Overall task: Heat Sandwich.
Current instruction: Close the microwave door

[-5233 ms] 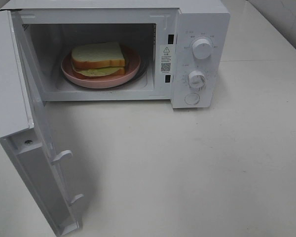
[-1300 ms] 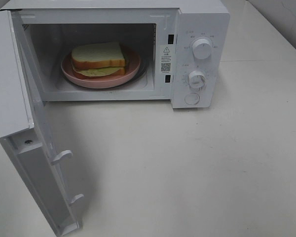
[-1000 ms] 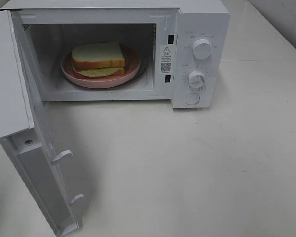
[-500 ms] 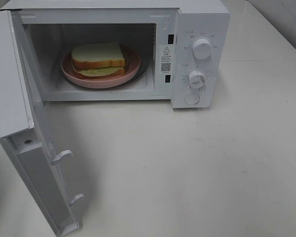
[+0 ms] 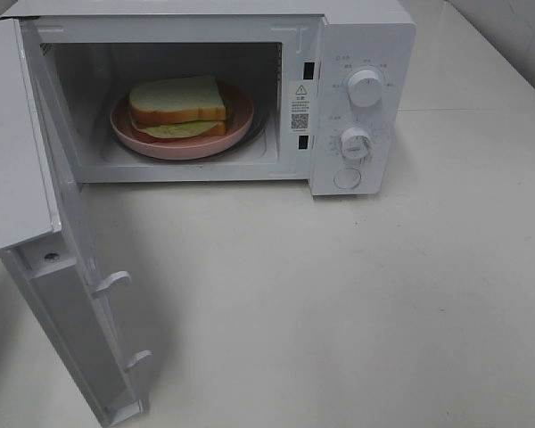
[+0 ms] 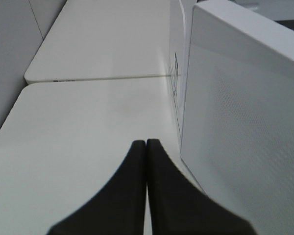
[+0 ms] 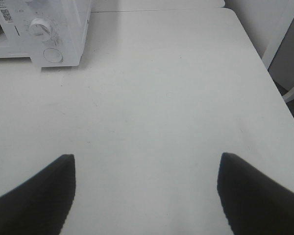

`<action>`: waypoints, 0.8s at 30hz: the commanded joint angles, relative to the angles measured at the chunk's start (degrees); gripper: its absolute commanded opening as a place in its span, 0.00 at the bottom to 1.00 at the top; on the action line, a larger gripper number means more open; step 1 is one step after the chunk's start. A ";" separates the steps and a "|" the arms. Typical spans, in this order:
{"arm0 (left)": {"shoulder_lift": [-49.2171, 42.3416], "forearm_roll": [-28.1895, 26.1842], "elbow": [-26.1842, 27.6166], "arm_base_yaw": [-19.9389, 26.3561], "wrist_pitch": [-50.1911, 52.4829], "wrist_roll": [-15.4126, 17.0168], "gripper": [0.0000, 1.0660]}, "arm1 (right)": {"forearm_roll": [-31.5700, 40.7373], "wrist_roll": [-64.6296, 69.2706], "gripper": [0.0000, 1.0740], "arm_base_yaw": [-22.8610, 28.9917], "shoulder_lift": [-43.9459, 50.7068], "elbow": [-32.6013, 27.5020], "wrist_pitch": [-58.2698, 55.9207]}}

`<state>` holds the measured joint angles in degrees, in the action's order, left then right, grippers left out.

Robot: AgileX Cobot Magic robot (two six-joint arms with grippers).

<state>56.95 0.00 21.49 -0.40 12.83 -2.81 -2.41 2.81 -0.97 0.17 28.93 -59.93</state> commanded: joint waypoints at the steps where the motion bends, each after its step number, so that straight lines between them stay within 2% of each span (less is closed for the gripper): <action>1: 4.53 0.74 -0.06 -0.17 9.17 -0.06 0.00 | 0.11 -0.52 0.71 -0.40 1.60 -0.11 0.63; 7: 12.15 4.87 -0.06 -0.17 20.00 1.09 0.00 | 0.11 -0.52 0.71 -0.40 1.60 -0.11 0.63; 8: 14.32 5.67 -0.06 -0.17 23.15 2.81 0.00 | 0.11 -0.52 0.71 -0.40 1.60 -0.11 0.63; 12: 16.73 7.91 -0.06 -0.17 25.84 5.04 0.00 | 0.11 -0.52 0.71 -0.40 1.60 -0.11 0.63; 13: 18.22 11.23 -0.06 -0.17 27.27 5.16 0.00 | 0.11 -0.52 0.71 -0.40 1.60 -0.11 0.63; 14: 18.22 11.23 -0.06 -0.17 27.27 5.16 0.00 | 0.11 -0.52 0.71 -0.40 1.60 -0.11 0.63; 16: 19.37 14.55 -0.06 -0.17 28.13 5.67 0.00 | 0.11 -0.52 0.71 -0.40 1.60 -0.11 0.63; 18: 20.63 18.96 -0.06 -0.17 29.56 8.54 0.00 | 0.11 -0.52 0.71 -0.40 1.60 -0.11 0.63; 19: 20.63 18.96 -0.06 -0.17 29.56 8.54 0.00 | 0.11 -0.52 0.71 -0.40 1.60 -0.11 0.63; 21: 21.43 22.06 -0.06 -0.17 31.11 10.71 0.00 | 0.11 -0.52 0.71 -0.40 1.60 -0.11 0.63; 24: 22.98 29.51 -0.06 -0.17 34.21 13.87 0.00 | 0.11 -0.52 0.71 -0.40 1.60 -0.11 0.63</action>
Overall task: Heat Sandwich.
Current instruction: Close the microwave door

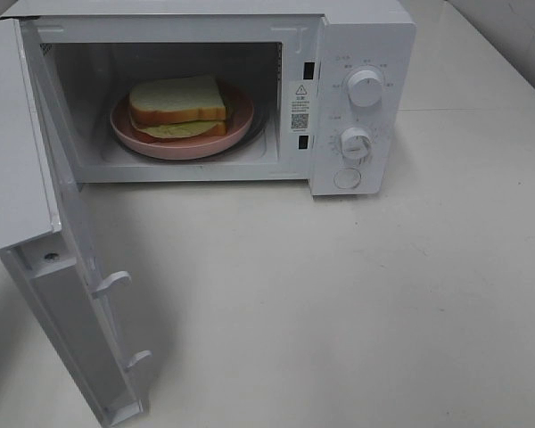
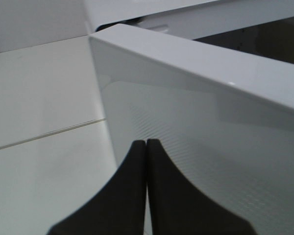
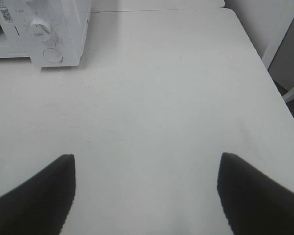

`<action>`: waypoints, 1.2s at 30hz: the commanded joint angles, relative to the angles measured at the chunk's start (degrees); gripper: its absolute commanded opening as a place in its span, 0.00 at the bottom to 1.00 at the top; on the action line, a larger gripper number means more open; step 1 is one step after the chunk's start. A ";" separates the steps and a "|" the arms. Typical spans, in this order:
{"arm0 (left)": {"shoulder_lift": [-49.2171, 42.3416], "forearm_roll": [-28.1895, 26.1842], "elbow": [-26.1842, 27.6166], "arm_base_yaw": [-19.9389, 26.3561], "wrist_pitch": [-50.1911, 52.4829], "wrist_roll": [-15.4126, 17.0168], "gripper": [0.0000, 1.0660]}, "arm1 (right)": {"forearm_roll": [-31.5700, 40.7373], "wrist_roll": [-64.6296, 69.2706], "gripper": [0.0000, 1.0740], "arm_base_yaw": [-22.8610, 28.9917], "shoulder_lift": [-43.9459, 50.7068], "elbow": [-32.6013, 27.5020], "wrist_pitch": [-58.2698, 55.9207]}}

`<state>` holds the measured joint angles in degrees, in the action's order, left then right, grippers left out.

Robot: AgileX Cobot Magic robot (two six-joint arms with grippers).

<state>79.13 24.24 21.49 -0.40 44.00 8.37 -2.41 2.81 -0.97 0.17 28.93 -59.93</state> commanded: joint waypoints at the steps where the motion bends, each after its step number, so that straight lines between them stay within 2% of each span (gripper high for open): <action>1: 0.80 5.27 -0.06 -0.17 3.04 2.69 0.00 | 0.11 -0.52 0.71 -0.40 1.60 -0.11 0.63; 4: 2.01 9.00 0.00 -0.29 5.61 4.87 0.00 | 0.11 -0.52 0.71 -0.40 1.60 -0.11 0.63; 8: 2.92 10.37 0.23 -0.74 6.82 5.90 0.00 | 0.11 -0.52 0.71 -0.40 1.60 -0.11 0.63; 9: 3.55 10.60 0.97 -2.41 6.47 5.96 0.00 | 0.11 -0.52 0.71 -0.40 1.60 -0.11 0.63; 13: 4.30 10.26 2.35 -6.47 5.27 5.79 0.00 | 0.11 -0.52 0.71 -0.40 1.60 -0.11 0.63; 16: 4.76 9.74 2.86 -7.85 5.21 5.79 0.00 | 0.11 -0.52 0.71 -0.40 1.60 -0.11 0.63; 22: 6.42 5.90 4.30 -11.57 4.01 5.04 0.00 | 0.11 -0.52 0.71 -0.40 1.60 -0.11 0.63; 26: 8.14 -1.15 5.61 -15.99 2.69 1.20 0.00 | 0.11 -0.52 0.71 -0.40 1.60 -0.11 0.63; 27: 8.14 -1.15 5.61 -15.99 2.69 1.20 0.00 | 0.11 -0.52 0.71 -0.40 1.60 -0.11 0.63; 28: 8.94 -4.47 6.07 -17.99 2.41 -0.86 0.00 | 0.11 -0.52 0.71 -0.40 1.60 -0.11 0.63; 30: 9.74 -8.42 6.76 -19.82 2.18 -2.75 0.00 | 0.11 -0.52 0.71 -0.40 1.60 -0.11 0.63; 31: 9.74 -8.42 6.76 -19.82 2.18 -2.75 0.00 | 0.11 -0.52 0.71 -0.40 1.60 -0.11 0.63; 34: 11.46 -14.44 8.59 -23.84 1.20 -6.36 0.00 | 0.11 -0.52 0.71 -0.40 1.60 -0.11 0.63; 36: 11.80 -15.47 9.00 -24.92 1.09 -7.33 0.00 | 0.11 -0.52 0.71 -0.40 1.60 -0.11 0.63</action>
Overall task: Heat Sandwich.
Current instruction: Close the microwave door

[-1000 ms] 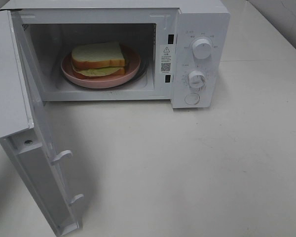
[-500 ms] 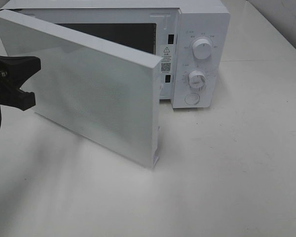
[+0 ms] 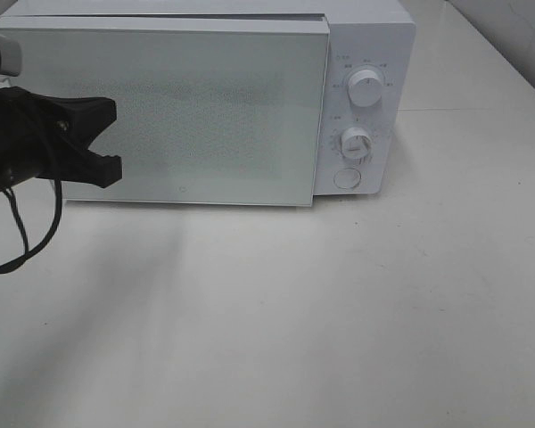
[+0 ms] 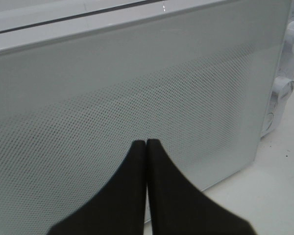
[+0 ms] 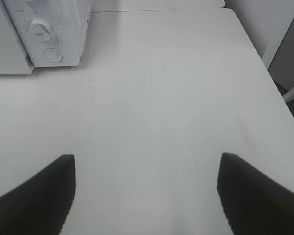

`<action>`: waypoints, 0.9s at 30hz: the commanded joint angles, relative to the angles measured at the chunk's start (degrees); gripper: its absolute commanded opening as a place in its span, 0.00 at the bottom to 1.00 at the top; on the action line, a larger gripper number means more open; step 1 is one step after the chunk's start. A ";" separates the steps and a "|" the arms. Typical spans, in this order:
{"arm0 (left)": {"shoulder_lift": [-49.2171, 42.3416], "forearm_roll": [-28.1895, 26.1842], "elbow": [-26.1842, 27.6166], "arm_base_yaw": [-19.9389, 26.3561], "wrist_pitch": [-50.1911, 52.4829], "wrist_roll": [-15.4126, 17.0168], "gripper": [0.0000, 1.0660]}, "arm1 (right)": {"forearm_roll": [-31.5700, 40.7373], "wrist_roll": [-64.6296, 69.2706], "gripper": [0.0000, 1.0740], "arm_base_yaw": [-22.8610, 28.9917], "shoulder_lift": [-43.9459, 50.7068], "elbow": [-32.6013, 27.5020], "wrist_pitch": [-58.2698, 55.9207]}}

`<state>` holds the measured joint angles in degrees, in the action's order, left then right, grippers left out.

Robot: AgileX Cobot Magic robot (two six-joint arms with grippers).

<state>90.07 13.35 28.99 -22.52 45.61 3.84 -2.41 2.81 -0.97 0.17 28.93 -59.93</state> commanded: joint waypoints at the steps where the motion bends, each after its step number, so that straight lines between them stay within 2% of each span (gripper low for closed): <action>1: 1.49 -5.96 2.06 -3.78 -0.52 -3.84 0.00 | 0.11 -0.52 0.71 -0.40 1.60 -0.11 0.63; 4: 3.50 -11.69 4.18 -7.22 -0.52 -6.36 0.00 | 0.11 -0.52 0.71 -0.40 1.60 -0.11 0.63; 6: 4.01 -13.35 4.81 -8.14 -0.52 -7.05 0.00 | 0.11 -0.52 0.71 -0.40 1.60 -0.11 0.63; 8: 5.61 -17.82 6.59 -10.54 -0.80 -9.51 0.00 | 0.11 -0.52 0.71 -0.40 1.60 -0.11 0.63; 15: 9.74 -24.81 12.32 -15.53 -1.72 -14.78 0.00 | 0.11 -0.52 0.71 -0.40 1.60 -0.11 0.63; 20: 12.38 -27.67 15.87 -17.36 -1.72 -15.76 0.00 | 0.11 -0.52 0.71 -0.40 1.60 -0.11 0.63; 27: 15.18 -28.88 19.82 -18.16 -2.41 -15.70 0.00 | 0.11 -0.52 0.71 -0.40 1.60 -0.11 0.63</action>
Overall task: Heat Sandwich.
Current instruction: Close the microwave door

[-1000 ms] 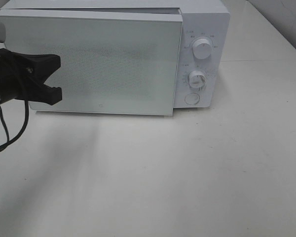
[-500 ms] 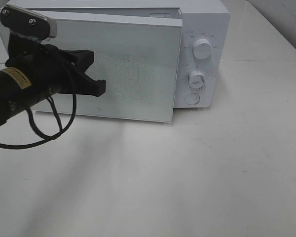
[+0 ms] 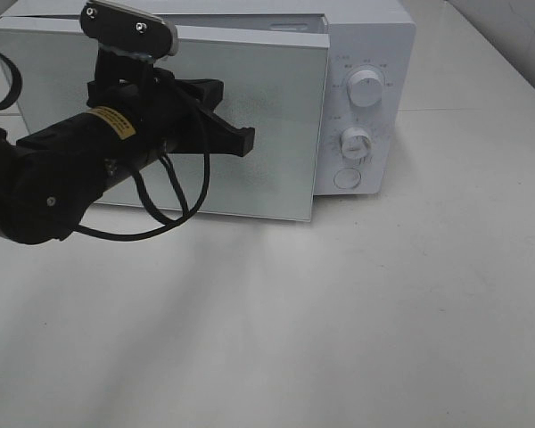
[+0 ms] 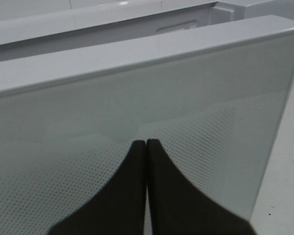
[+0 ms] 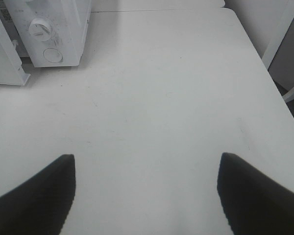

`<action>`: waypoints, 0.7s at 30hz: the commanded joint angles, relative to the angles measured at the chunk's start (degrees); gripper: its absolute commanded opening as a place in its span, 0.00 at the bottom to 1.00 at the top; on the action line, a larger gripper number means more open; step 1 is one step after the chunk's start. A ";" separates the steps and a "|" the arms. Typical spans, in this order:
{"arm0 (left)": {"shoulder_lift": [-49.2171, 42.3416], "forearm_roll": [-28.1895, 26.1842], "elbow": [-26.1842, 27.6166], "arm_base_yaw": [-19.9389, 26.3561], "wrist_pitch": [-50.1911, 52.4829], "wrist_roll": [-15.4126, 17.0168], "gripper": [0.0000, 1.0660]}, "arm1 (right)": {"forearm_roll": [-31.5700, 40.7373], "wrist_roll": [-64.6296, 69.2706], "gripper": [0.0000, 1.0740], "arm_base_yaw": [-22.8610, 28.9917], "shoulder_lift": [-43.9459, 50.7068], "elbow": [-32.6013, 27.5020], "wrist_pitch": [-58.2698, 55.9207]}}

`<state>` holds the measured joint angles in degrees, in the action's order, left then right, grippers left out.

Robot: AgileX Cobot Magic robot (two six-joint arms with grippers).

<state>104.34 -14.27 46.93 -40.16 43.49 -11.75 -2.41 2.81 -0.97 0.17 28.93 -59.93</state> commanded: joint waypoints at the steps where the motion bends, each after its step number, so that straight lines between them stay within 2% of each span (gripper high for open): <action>1: 1.38 -1.49 2.75 -0.52 -0.86 -0.11 0.00 | 0.11 -0.52 0.71 -0.40 1.60 -0.11 0.63; 21: 8.48 -2.64 14.67 -0.52 -4.24 -0.11 0.00 | 0.11 -0.52 0.71 -0.40 1.60 -0.11 0.63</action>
<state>112.19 -14.55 59.87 -41.14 38.45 -11.92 -2.41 2.81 -0.97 0.17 28.93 -59.93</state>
